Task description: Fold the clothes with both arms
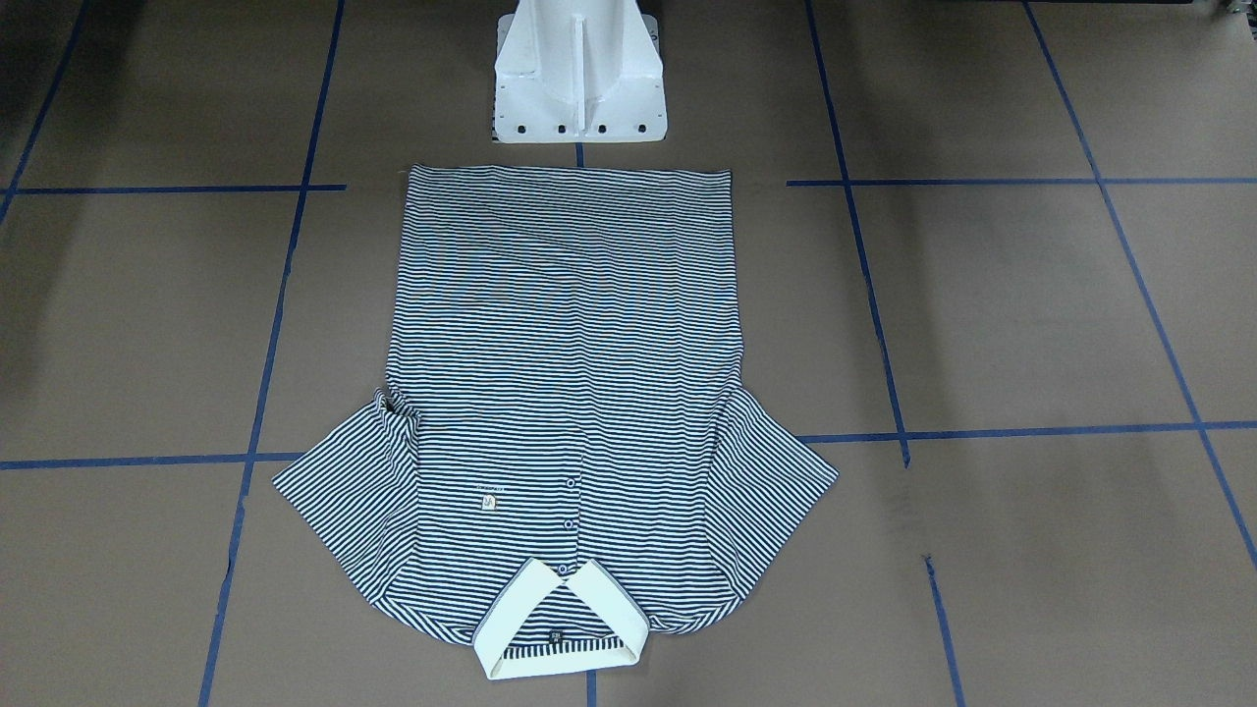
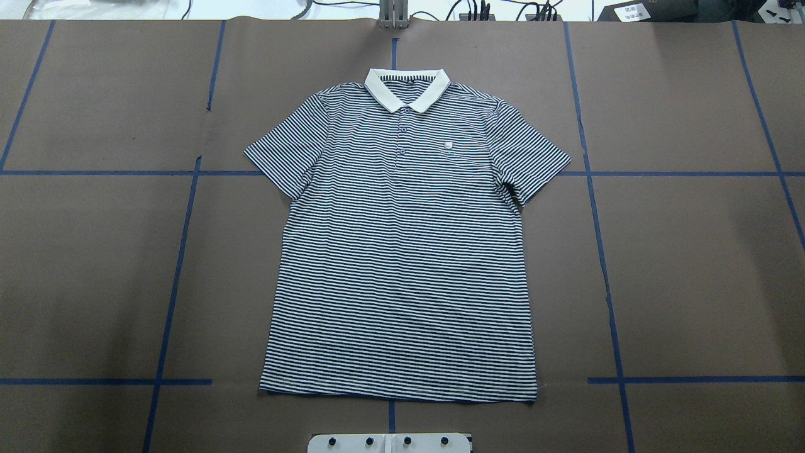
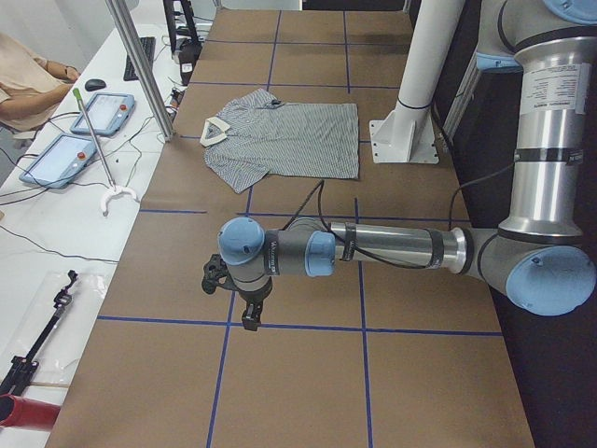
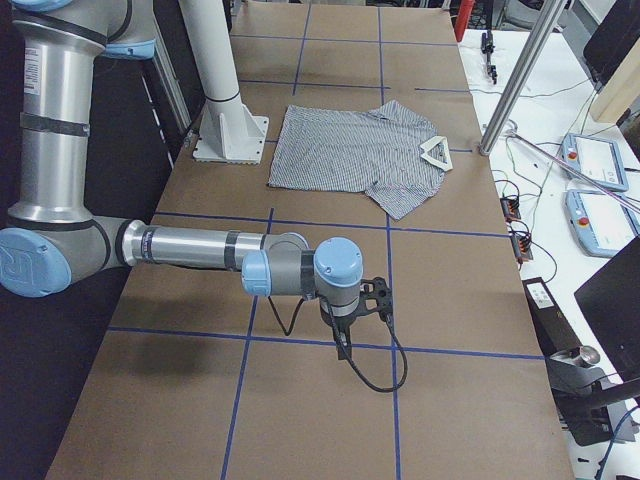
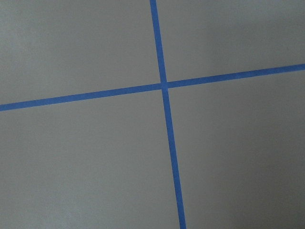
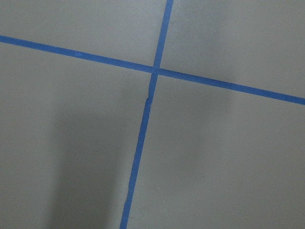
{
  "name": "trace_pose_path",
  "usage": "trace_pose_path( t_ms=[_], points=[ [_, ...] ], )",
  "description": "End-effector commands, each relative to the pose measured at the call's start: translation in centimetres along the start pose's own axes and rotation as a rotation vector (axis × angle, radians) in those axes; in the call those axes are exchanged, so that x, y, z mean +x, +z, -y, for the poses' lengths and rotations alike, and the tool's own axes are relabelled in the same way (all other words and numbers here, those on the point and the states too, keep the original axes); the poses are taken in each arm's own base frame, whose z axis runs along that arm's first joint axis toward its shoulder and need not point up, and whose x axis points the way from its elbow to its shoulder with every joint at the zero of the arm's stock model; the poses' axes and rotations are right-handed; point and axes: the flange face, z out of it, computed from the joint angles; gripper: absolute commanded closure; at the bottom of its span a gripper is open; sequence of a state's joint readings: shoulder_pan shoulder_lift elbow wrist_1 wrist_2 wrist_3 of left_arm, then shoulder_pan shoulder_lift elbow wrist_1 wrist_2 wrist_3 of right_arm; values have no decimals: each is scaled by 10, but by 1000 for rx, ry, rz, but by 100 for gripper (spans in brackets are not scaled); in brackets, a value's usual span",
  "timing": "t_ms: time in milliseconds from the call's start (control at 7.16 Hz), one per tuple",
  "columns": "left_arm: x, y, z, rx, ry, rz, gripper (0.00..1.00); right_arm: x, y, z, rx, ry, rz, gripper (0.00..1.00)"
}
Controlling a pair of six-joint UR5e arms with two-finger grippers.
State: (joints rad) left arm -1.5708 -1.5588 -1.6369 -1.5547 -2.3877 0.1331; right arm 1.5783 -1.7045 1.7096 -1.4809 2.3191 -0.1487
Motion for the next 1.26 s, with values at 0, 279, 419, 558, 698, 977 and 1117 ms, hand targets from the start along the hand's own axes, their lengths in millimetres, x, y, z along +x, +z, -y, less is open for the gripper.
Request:
trace_pose_path(
  t_ms=[0,279,419,558,698,977,1117],
  points=[
    [9,-7,11,92,89,2,0,-26,-27,43,119,-123,-21,0],
    [49,-51,66,315,297,32,0,-37,-37,78,183,-165,16,0],
    [61,-63,79,438,429,42,0,-38,-32,90,179,-156,92,0],
    [61,-64,91,480,406,25,0,-53,-48,118,211,-185,132,0],
    [65,-65,92,506,394,12,0,-76,-45,137,203,-163,144,0],
    [84,-53,89,544,503,-35,0,-163,-41,182,216,-5,175,0],
    [98,-21,90,509,539,-61,0,-218,-16,197,267,75,147,0]
  ],
)
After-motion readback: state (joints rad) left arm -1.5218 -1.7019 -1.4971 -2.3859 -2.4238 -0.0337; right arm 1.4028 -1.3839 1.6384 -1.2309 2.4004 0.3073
